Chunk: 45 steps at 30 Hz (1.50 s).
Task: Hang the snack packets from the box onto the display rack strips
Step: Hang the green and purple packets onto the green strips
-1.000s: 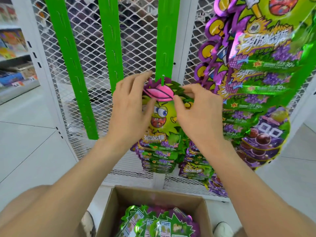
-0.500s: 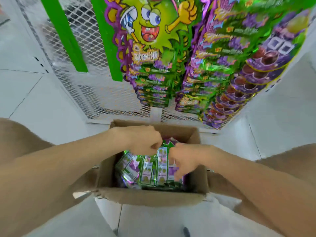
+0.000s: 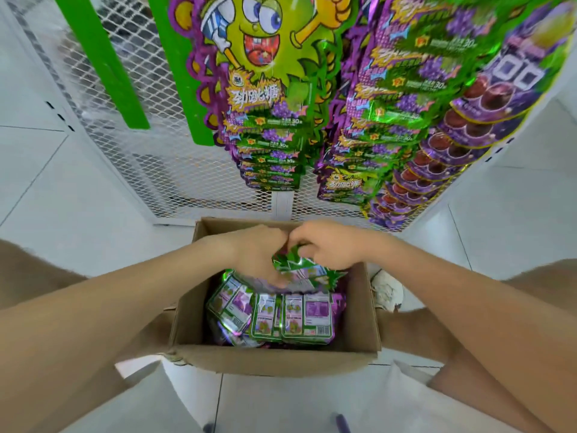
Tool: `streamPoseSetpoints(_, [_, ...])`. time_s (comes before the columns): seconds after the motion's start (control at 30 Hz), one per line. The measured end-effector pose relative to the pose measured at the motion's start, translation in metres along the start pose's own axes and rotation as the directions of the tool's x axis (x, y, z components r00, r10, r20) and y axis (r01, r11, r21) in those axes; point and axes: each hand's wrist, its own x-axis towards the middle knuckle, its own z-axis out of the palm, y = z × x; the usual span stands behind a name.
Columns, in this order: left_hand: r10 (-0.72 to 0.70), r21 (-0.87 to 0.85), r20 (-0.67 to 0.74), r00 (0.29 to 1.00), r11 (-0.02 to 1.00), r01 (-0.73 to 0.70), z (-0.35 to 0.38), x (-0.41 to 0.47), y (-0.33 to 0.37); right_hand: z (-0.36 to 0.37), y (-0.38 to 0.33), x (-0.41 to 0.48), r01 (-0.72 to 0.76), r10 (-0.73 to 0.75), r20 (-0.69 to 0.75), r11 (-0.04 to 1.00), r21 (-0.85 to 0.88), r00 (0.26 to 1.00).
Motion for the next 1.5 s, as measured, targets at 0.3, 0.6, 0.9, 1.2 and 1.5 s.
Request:
streamPoseSetpoints(0.3, [-0.247, -0.278, -0.547, 0.800, 0.955, 0.105, -0.048, -0.023, -0.006, -0.069, -0.001, -0.031, -0.231, 0.278, -0.760, 0.958, 0.173, 0.588])
streamPoseSetpoints(0.6, [0.252, 0.338, -0.692, 0.676, 0.941, -0.005, -0.031, -0.037, 0.042, -0.071, -0.029, -0.030, -0.090, 0.506, -0.128, 0.384, 0.919, 0.853])
streamPoseSetpoints(0.9, [-0.147, -0.239, -0.834, 0.532, 0.965, -0.108, -0.080, -0.027, 0.018, -0.106, -0.042, -0.062, -0.256, 0.436, -0.176, 0.760, 0.598, 0.883])
streamPoseSetpoints(1.2, [0.015, -0.182, -0.867, 0.498, 0.921, -0.343, -0.164, -0.058, 0.034, -0.158, -0.055, -0.062, 0.202, 0.168, -0.748, 0.904, 0.377, 0.642])
streamPoseSetpoints(1.5, [-0.179, -0.185, -0.982, 0.053, 0.909, -0.374, -0.235, -0.061, 0.055, -0.235, -0.097, -0.063, 0.090, 0.019, -0.986, 0.995, 0.034, 0.163])
